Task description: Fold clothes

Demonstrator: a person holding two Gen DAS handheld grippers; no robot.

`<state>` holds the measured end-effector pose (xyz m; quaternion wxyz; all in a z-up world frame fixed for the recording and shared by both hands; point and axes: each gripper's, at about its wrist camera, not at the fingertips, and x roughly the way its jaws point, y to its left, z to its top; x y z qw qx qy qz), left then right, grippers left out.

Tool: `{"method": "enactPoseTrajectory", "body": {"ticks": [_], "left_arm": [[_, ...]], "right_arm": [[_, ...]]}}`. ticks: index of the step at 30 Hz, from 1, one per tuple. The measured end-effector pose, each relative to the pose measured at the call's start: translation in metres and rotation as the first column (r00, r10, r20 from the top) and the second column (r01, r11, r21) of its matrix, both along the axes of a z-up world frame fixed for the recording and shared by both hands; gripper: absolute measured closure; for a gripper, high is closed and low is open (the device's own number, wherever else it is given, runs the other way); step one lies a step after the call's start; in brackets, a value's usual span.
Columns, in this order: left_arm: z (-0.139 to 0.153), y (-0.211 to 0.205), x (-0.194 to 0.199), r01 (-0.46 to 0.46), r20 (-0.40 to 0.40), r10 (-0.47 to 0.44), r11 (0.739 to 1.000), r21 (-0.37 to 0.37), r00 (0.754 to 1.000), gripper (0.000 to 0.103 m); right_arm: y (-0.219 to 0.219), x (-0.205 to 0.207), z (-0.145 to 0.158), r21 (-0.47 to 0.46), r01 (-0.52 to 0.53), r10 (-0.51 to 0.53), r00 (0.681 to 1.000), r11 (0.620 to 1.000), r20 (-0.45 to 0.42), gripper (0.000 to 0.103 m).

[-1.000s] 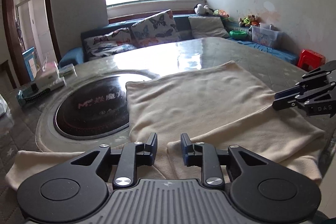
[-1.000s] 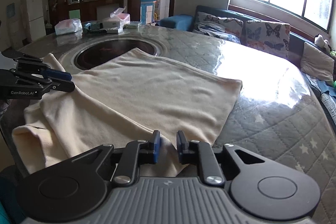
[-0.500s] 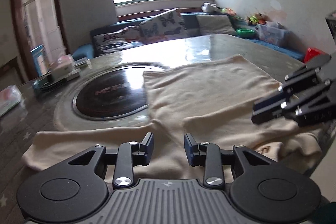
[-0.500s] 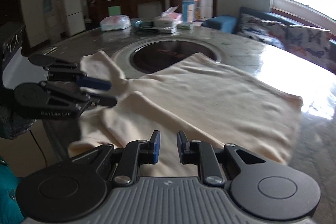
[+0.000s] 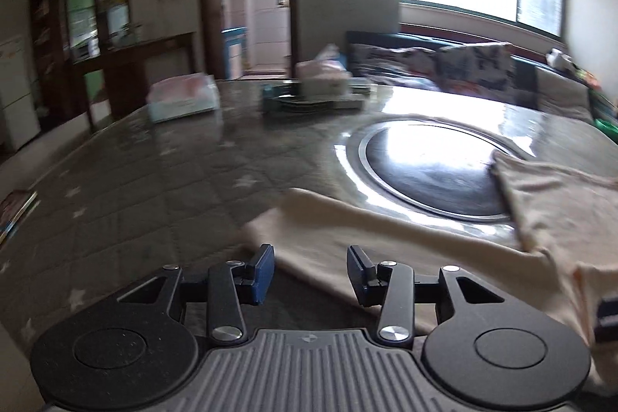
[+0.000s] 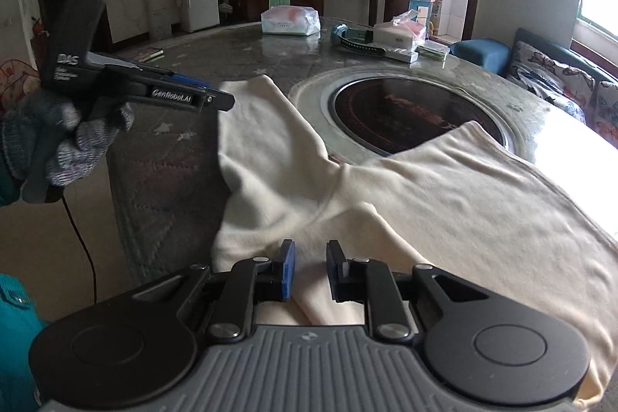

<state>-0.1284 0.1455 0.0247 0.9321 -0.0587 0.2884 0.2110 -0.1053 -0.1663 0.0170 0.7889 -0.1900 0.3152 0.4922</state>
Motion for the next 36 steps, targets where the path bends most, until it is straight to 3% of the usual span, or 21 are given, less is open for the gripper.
{"method": "enactPoseTrajectory", "body": {"ticks": [4,11,17,20,24,26,29,33,36], "left_arm": [[-0.003,0.019,0.004,-0.078,-0.010,0.078,0.996,-0.030,0.997,0.058],[-0.008,0.029,0.019,-0.128,-0.021,0.127,0.987,-0.100,0.992,0.061],[-0.007,0.029,0.022,-0.148,0.013,0.151,0.981,-0.129,0.988,0.094],[0.007,0.016,0.019,-0.092,0.066,0.101,0.987,-0.133,0.993,0.098],[0.039,-0.031,0.015,0.092,0.149,-0.078,0.991,-0.094,0.986,0.098],[0.054,-0.060,0.014,0.198,0.184,-0.180,0.977,-0.082,0.966,0.098],[0.072,-0.103,0.013,0.348,0.226,-0.325,0.935,-0.068,0.918,0.098],[0.079,-0.159,0.013,0.523,0.252,-0.496,0.850,-0.054,0.831,0.098],[0.068,-0.193,0.018,0.615,0.220,-0.591,0.786,-0.061,0.777,0.098]], "right_arm": [[0.001,0.001,0.002,0.002,0.007,-0.007,1.000,1.000,-0.001,0.086],[-0.020,-0.002,0.018,0.036,0.062,-0.063,0.998,0.997,0.029,0.085],[-0.050,-0.006,0.028,0.071,0.137,-0.140,0.989,0.988,0.042,0.085],[-0.068,-0.007,0.031,0.098,0.193,-0.197,0.980,0.976,0.033,0.085],[-0.093,-0.005,0.031,0.130,0.274,-0.279,0.960,0.953,0.022,0.085],[-0.106,-0.004,0.030,0.145,0.310,-0.315,0.949,0.940,0.016,0.085],[-0.122,-0.002,0.029,0.166,0.361,-0.367,0.930,0.918,0.009,0.085],[-0.151,0.000,0.024,0.200,0.437,-0.443,0.896,0.877,-0.015,0.085],[-0.166,0.001,0.018,0.211,0.479,-0.480,0.876,0.852,-0.050,0.085]]}}
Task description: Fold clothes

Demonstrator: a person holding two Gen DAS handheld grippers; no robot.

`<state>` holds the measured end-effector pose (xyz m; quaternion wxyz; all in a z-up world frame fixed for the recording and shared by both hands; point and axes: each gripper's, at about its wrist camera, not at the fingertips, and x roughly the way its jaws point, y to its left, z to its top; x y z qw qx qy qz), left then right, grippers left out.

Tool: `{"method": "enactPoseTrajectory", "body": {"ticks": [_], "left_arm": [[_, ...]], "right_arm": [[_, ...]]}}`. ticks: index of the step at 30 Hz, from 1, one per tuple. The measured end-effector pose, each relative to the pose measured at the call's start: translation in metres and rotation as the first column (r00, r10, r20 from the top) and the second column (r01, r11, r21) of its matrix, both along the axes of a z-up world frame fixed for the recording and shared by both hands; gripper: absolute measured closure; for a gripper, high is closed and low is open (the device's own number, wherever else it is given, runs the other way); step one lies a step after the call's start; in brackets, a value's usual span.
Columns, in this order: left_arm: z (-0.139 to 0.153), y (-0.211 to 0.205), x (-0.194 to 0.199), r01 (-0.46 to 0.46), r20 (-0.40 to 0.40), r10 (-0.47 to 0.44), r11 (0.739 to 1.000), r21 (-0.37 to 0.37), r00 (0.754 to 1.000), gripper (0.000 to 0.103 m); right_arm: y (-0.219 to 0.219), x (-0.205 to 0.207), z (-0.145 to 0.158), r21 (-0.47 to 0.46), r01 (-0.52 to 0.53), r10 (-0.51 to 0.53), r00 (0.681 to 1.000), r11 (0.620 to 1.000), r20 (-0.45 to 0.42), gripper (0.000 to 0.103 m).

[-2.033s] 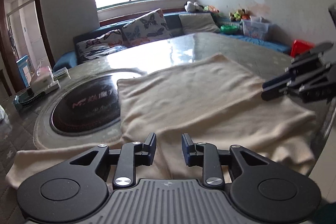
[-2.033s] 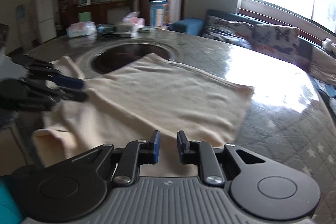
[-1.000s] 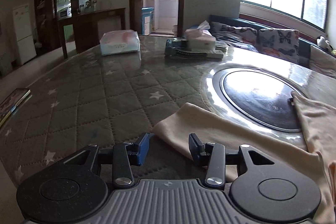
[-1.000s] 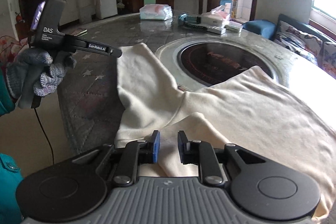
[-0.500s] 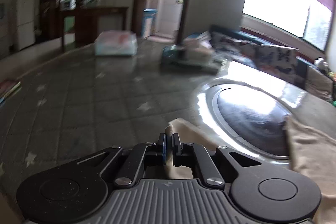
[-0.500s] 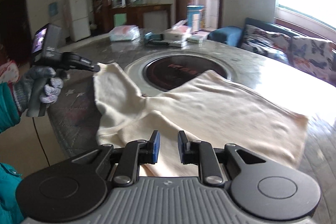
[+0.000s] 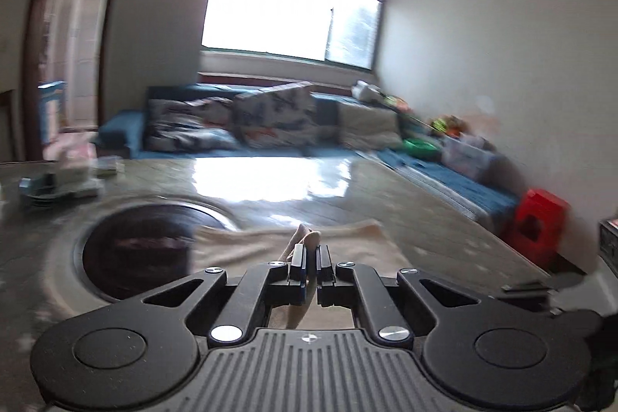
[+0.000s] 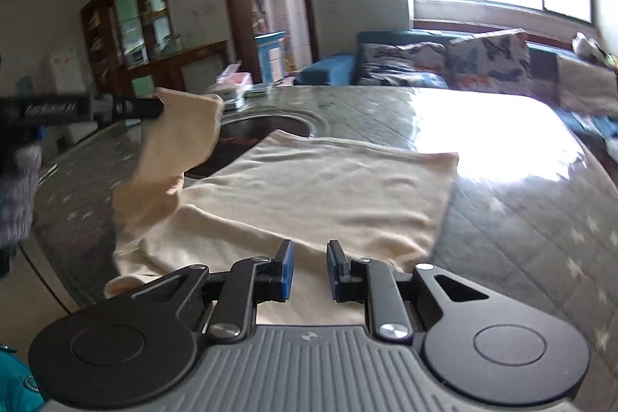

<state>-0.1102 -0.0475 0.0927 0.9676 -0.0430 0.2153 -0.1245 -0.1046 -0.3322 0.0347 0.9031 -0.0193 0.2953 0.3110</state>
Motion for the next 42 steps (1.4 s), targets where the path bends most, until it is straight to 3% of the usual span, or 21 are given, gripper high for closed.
{"method": "enactPoseTrajectory", "body": {"ticks": [4,9,14,20,28,33,36,38,42], "left_arm": [[-0.020,-0.036,0.009,0.121,-0.077,-0.119,0.992,0.027,0.990,0.097],[-0.044,-0.043,0.011,0.199,-0.171,-0.193,0.980,0.015,0.966,0.095],[-0.051,-0.033,0.000,0.217,-0.177,-0.210,0.976,0.019,0.962,0.093],[-0.037,0.010,-0.012,0.130,-0.131,-0.127,0.991,0.021,0.983,0.089],[-0.049,0.065,-0.025,-0.046,-0.141,0.065,0.990,0.130,0.988,0.089],[-0.057,0.076,-0.036,-0.044,-0.152,0.068,0.987,0.157,0.986,0.087],[-0.063,0.076,-0.038,-0.032,-0.159,0.058,0.986,0.165,0.986,0.074],[-0.064,0.075,-0.041,-0.020,-0.153,0.048,0.985,0.174,0.987,0.074],[-0.064,0.073,-0.048,0.009,-0.138,0.018,0.981,0.194,0.990,0.073]], "right_arm": [[-0.013,0.001,-0.007,0.015,0.042,-0.041,0.999,0.999,-0.026,0.085],[-0.020,0.004,-0.012,0.021,0.077,-0.076,0.996,0.997,-0.040,0.085],[-0.015,0.008,-0.010,0.046,0.076,-0.074,0.996,0.996,-0.055,0.085],[0.003,0.014,-0.015,0.057,0.047,-0.042,0.995,0.997,-0.088,0.079],[0.018,0.017,-0.027,0.056,0.043,-0.033,0.985,0.997,-0.168,0.077],[0.023,0.007,-0.026,0.041,0.011,-0.003,0.982,0.999,-0.189,0.077],[0.028,0.003,-0.026,0.021,0.000,0.004,0.980,1.000,-0.199,0.076],[0.030,0.003,-0.027,0.007,-0.002,0.004,0.981,1.000,-0.195,0.076],[0.036,0.001,-0.020,-0.023,-0.008,0.005,0.987,1.000,-0.162,0.096]]}}
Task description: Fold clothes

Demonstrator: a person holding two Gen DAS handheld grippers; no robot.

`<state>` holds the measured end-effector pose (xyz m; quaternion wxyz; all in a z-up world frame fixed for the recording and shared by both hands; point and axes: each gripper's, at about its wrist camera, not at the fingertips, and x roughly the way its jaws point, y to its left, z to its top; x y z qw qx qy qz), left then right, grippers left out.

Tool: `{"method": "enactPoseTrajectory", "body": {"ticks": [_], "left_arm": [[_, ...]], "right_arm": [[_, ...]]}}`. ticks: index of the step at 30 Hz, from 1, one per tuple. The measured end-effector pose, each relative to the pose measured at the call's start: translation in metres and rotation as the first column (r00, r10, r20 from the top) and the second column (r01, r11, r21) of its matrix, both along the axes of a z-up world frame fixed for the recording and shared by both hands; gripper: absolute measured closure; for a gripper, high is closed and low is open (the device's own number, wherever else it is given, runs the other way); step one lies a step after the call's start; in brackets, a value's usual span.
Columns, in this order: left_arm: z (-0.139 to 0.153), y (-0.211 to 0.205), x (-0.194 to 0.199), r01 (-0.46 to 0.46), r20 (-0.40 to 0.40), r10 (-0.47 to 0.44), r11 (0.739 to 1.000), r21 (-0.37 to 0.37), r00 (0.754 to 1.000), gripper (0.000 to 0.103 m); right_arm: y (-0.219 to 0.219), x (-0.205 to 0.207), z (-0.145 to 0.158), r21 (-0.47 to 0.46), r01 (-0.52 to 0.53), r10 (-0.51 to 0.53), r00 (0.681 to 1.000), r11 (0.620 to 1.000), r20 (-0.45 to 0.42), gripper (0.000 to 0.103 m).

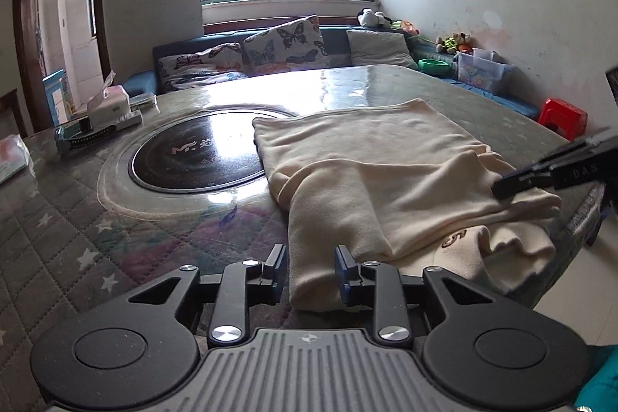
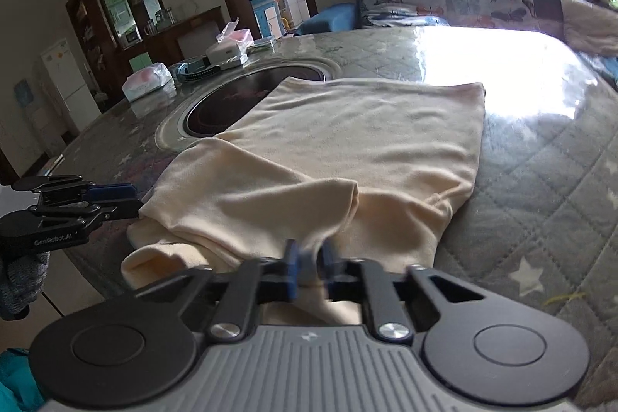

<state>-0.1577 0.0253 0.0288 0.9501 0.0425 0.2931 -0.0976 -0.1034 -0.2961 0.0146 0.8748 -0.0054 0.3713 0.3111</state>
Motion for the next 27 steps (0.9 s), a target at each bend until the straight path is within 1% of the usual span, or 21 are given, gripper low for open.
{"method": "enactPoseTrajectory", "body": {"ticks": [6,9,13,14,15,18,21,24,27], "left_arm": [[-0.003,0.001,-0.005,0.035,0.005,-0.035,0.999,0.018,0.999,0.071],[-0.006,-0.002,-0.006,0.042,0.014,-0.042,0.998,0.044,0.999,0.071],[-0.008,-0.003,-0.006,0.053,0.016,-0.054,0.997,0.059,0.998,0.073],[-0.009,-0.003,-0.006,0.057,0.015,-0.058,0.996,0.062,0.998,0.075],[-0.009,-0.003,-0.007,0.063,0.013,-0.064,0.996,0.062,0.998,0.081],[-0.010,-0.001,-0.007,0.075,0.005,-0.075,0.995,0.065,0.997,0.087],[-0.009,0.002,-0.007,0.086,-0.005,-0.086,0.994,0.073,0.996,0.087],[-0.002,0.008,-0.008,0.111,-0.012,-0.110,0.992,0.059,0.994,0.086],[0.010,0.016,-0.007,0.123,0.000,-0.123,0.991,0.046,0.992,0.085]], "right_arm": [[0.002,-0.005,0.027,-0.023,-0.014,0.016,0.995,1.000,0.099,0.099],[0.002,-0.008,0.041,-0.031,-0.019,0.023,0.989,0.999,0.147,0.099],[-0.002,-0.014,0.054,-0.037,-0.005,0.013,0.979,0.999,0.203,0.099],[-0.004,-0.015,0.055,-0.036,0.001,0.006,0.979,0.999,0.203,0.099],[-0.006,-0.016,0.056,-0.034,0.008,-0.001,0.979,0.999,0.203,0.099],[-0.013,-0.017,0.045,-0.049,0.035,-0.026,0.985,0.998,0.171,0.099],[-0.017,-0.012,0.026,-0.057,0.036,-0.031,0.995,0.998,0.091,0.099],[-0.016,-0.011,0.013,-0.115,0.038,-0.030,0.997,0.993,0.075,0.097],[-0.021,-0.011,0.017,-0.121,0.050,-0.038,0.994,0.991,0.103,0.095]]}}
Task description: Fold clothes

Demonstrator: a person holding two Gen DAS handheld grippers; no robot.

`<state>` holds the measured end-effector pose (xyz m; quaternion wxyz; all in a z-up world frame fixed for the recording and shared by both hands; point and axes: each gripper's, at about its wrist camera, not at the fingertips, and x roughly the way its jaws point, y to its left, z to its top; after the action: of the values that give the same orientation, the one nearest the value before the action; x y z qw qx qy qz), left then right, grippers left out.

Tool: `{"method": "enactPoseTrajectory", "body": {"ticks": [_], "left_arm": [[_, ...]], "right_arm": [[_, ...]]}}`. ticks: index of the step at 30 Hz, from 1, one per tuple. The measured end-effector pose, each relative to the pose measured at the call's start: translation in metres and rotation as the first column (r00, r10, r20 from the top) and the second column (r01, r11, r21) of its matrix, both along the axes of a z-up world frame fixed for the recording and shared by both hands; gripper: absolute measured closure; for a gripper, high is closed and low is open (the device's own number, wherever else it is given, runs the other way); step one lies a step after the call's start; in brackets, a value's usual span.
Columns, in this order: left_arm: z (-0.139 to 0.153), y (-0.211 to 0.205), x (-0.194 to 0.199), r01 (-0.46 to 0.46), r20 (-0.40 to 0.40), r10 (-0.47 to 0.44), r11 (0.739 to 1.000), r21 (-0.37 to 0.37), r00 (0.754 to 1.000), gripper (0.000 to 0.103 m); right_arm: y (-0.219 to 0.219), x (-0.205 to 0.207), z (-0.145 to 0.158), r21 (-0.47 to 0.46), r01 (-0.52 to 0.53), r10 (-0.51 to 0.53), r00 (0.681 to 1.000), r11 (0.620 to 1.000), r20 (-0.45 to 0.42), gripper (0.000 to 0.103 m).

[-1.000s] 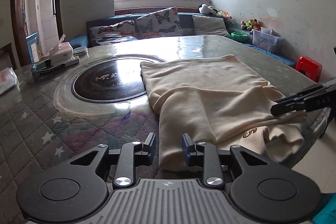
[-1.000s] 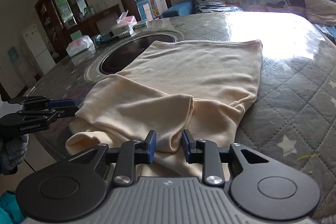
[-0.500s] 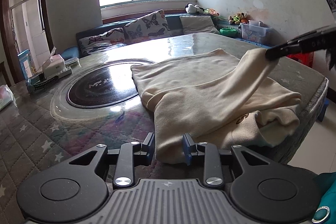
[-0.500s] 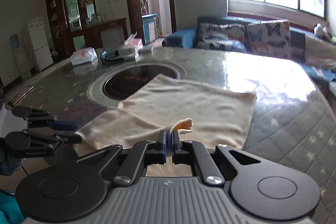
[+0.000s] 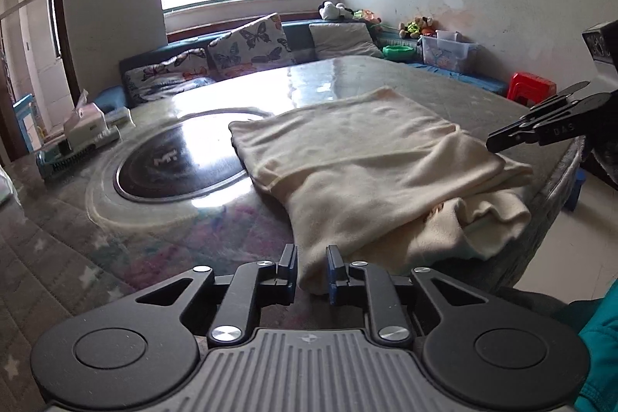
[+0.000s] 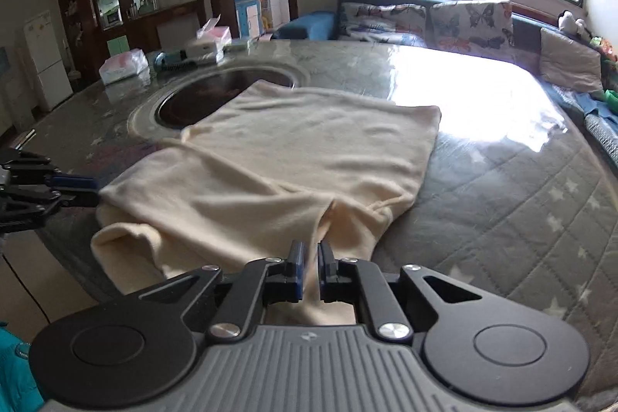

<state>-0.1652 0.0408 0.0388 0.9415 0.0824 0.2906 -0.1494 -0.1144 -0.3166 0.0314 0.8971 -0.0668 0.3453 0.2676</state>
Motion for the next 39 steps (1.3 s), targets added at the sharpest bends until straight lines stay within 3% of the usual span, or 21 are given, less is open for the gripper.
{"method": "enactPoseTrajectory", "body": {"ticks": [5,8,9,14,16,18,25,28,33,39], "left_arm": [[0.019,0.000,0.017,-0.023,0.040,0.024,0.999,-0.028,0.999,0.085],[0.019,-0.012,0.036,-0.017,0.047,0.018,0.999,-0.031,0.999,0.085],[0.017,-0.017,0.041,-0.014,0.050,0.015,1.000,-0.022,0.999,0.085],[0.004,-0.040,0.068,0.050,0.042,-0.050,0.999,-0.004,0.998,0.085],[-0.001,-0.048,0.076,0.079,0.038,-0.079,0.997,0.010,0.996,0.085],[-0.007,-0.053,0.085,0.086,0.027,-0.087,0.996,0.027,0.996,0.084],[-0.019,-0.049,0.098,0.024,0.010,-0.024,0.998,0.053,1.000,0.084],[-0.020,-0.050,0.096,0.015,0.014,-0.016,0.999,0.051,1.000,0.084],[-0.015,-0.054,0.094,0.024,0.032,-0.026,0.998,0.063,0.999,0.084],[-0.013,-0.056,0.095,0.035,0.043,-0.038,0.997,0.062,0.998,0.084]], "right_arm": [[0.008,0.008,0.012,0.007,-0.034,0.033,0.997,0.999,0.073,0.095],[0.021,0.016,0.005,-0.011,-0.034,0.035,0.996,0.999,0.083,0.083],[0.021,0.017,0.003,-0.008,-0.018,0.018,0.997,1.000,0.075,0.078],[0.013,0.024,-0.009,0.042,0.056,-0.057,0.998,0.998,0.006,0.078],[0.011,0.028,-0.013,0.048,0.070,-0.070,0.998,0.996,-0.009,0.080],[0.011,0.032,-0.016,0.051,0.074,-0.073,0.997,0.996,-0.023,0.100],[0.010,0.022,0.000,0.042,0.091,-0.094,0.991,0.995,0.098,0.103],[0.006,0.031,-0.012,0.019,0.129,-0.129,0.990,0.992,0.050,0.102],[0.003,0.028,-0.005,0.094,0.106,-0.110,0.993,0.990,0.034,0.090],[0.005,0.034,-0.018,0.137,0.103,-0.097,0.994,0.985,-0.053,0.085]]}}
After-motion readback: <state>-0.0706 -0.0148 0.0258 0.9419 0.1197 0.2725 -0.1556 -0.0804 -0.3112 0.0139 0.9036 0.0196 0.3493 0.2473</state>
